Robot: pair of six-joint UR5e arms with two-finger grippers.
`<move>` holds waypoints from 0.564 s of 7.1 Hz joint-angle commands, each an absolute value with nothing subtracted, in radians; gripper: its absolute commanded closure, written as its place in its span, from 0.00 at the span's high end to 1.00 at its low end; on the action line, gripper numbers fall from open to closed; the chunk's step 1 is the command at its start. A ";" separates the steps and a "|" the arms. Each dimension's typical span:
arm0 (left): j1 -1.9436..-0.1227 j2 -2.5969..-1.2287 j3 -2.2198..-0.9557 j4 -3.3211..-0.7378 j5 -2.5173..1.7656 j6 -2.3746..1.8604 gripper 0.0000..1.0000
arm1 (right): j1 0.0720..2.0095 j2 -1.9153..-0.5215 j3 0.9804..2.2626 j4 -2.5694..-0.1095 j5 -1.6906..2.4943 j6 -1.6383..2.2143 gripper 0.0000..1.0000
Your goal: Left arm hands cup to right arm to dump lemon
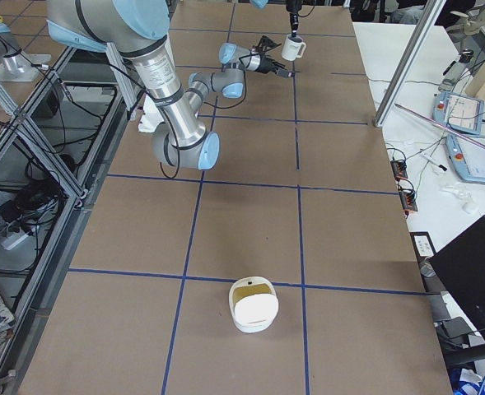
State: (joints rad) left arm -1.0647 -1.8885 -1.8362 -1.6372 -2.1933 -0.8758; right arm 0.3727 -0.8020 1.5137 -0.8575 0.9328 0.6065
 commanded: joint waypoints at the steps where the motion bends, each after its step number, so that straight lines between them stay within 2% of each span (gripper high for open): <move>1: -1.133 -1.713 -1.896 -1.652 -2.195 -0.684 0.00 | 0.530 -0.863 1.601 -1.045 1.203 0.745 1.00; 2: -1.141 -1.622 -1.905 -1.733 -2.195 -0.654 0.00 | 0.622 -0.873 1.638 -1.156 1.380 0.779 1.00; 4: -1.141 -1.527 -1.895 -1.949 -2.195 -0.707 0.00 | 0.734 -0.906 1.695 -1.324 1.612 0.778 1.00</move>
State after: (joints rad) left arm -1.1388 -1.5881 -1.8988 -1.8285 -2.1950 -0.6829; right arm 0.6582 -0.8886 1.6614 -1.2203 1.4542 0.7721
